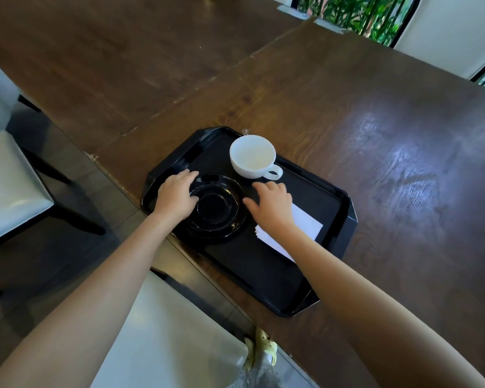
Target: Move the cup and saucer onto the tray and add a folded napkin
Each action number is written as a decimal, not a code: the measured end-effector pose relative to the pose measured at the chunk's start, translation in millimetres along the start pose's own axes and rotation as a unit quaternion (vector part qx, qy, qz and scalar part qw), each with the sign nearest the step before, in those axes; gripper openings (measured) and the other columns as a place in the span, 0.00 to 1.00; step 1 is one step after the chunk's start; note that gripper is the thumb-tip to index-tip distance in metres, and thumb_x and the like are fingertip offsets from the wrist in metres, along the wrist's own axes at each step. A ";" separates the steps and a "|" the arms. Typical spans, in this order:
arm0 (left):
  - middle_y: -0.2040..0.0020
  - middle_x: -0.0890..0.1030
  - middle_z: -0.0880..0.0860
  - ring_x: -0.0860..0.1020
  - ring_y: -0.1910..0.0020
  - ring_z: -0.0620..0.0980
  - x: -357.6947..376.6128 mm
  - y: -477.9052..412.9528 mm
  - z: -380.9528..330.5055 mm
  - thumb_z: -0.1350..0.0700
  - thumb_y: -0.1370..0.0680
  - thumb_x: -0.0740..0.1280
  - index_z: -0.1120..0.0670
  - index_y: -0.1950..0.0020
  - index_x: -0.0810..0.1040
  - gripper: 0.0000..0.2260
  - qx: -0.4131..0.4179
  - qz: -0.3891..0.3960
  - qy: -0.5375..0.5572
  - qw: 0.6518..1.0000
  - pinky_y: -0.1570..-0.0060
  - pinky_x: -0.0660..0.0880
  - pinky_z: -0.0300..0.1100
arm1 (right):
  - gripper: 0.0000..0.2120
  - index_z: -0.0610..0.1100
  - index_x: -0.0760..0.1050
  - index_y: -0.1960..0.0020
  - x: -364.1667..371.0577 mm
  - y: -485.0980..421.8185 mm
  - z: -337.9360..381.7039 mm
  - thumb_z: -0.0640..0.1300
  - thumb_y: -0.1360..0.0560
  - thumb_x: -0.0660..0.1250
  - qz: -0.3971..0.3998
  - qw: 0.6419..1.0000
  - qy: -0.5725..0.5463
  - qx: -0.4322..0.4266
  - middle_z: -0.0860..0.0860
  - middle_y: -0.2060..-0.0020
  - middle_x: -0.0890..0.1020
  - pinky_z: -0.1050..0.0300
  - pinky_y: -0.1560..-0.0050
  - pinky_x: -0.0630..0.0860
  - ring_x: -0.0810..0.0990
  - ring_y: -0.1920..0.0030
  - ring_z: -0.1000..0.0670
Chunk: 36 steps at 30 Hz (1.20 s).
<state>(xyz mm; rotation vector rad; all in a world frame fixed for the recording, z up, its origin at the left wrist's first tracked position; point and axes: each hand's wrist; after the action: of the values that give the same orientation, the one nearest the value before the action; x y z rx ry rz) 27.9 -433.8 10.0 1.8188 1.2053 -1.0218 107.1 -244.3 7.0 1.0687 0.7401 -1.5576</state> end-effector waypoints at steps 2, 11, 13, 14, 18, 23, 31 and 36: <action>0.26 0.65 0.55 0.61 0.27 0.55 -2.8 10.2 -21.1 0.60 0.25 0.67 0.55 0.28 0.65 0.26 0.031 -0.042 0.016 0.998 0.29 0.59 0.51 | 0.22 0.45 0.68 0.32 -16.3 2.7 -19.2 0.53 0.23 0.61 -0.026 0.999 -0.039 0.020 0.45 0.37 0.75 0.47 0.40 0.65 0.67 0.36 0.42; 0.24 0.59 0.54 0.55 0.25 0.50 75.3 76.8 -92.8 0.62 0.23 0.64 0.56 0.27 0.62 0.25 0.192 0.066 0.032 0.979 0.31 0.58 0.42 | 0.50 0.40 0.45 0.24 -30.5 69.7 -85.1 0.67 0.31 0.63 0.158 0.977 0.137 -0.040 0.44 0.23 0.49 0.49 0.25 0.45 0.45 0.23 0.44; 0.24 0.58 0.54 0.54 0.25 0.50 85.1 78.5 -89.8 0.63 0.22 0.61 0.57 0.28 0.63 0.23 0.190 0.074 -0.007 0.979 0.33 0.64 0.44 | 0.51 0.39 0.44 0.24 -29.5 71.9 -85.9 0.67 0.31 0.64 0.162 0.977 0.134 -0.031 0.43 0.23 0.48 0.51 0.25 0.45 0.46 0.23 0.45; 0.24 0.58 0.55 0.55 0.26 0.51 88.0 78.7 -88.5 0.63 0.22 0.60 0.57 0.29 0.63 0.21 0.192 0.075 -0.023 0.978 0.36 0.67 0.45 | 0.51 0.39 0.44 0.24 -29.0 72.2 -85.9 0.66 0.31 0.64 0.162 0.977 0.132 -0.030 0.43 0.23 0.48 0.52 0.25 0.46 0.46 0.23 0.45; 0.25 0.61 0.55 0.61 0.30 0.52 92.2 78.4 -87.7 0.64 0.22 0.58 0.58 0.32 0.67 0.18 0.194 0.070 -0.057 0.977 0.44 0.73 0.47 | 0.50 0.40 0.44 0.24 -26.3 74.6 -86.5 0.66 0.30 0.65 0.159 0.979 0.128 -0.024 0.45 0.23 0.47 0.51 0.25 0.49 0.46 0.23 0.46; 0.27 0.65 0.56 0.66 0.33 0.54 95.9 79.2 -90.4 0.66 0.22 0.58 0.60 0.36 0.71 0.15 0.202 0.050 -0.063 0.976 0.45 0.74 0.49 | 0.49 0.42 0.44 0.24 -22.3 77.9 -88.6 0.66 0.31 0.64 0.142 0.980 0.135 -0.013 0.46 0.23 0.49 0.52 0.25 0.50 0.47 0.23 0.46; 0.31 0.71 0.56 0.69 0.36 0.54 93.1 83.9 -91.4 0.65 0.23 0.59 0.63 0.42 0.75 0.11 0.211 0.039 -0.063 0.975 0.48 0.75 0.49 | 0.49 0.41 0.44 0.24 -23.9 81.1 -88.1 0.64 0.30 0.66 0.147 0.981 0.126 -0.014 0.46 0.23 0.48 0.52 0.25 0.50 0.46 0.23 0.46; 0.34 0.72 0.55 0.69 0.38 0.54 82.5 86.4 -98.3 0.66 0.23 0.60 0.60 0.41 0.73 0.12 0.207 0.049 -0.120 0.970 0.49 0.74 0.46 | 0.50 0.42 0.45 0.24 -30.4 79.9 -84.1 0.66 0.31 0.65 0.165 0.978 0.130 -0.007 0.46 0.23 0.49 0.50 0.25 0.50 0.48 0.23 0.46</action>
<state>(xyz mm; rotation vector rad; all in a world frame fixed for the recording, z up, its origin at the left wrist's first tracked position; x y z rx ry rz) 152.0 -343.5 -9.7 1.9682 0.7881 -1.4719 207.0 -178.1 5.9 1.3267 0.7040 -1.1415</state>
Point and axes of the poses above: each hand's wrist, its own y-axis away from the middle knuckle, its own x-axis out of the palm, z = x × y
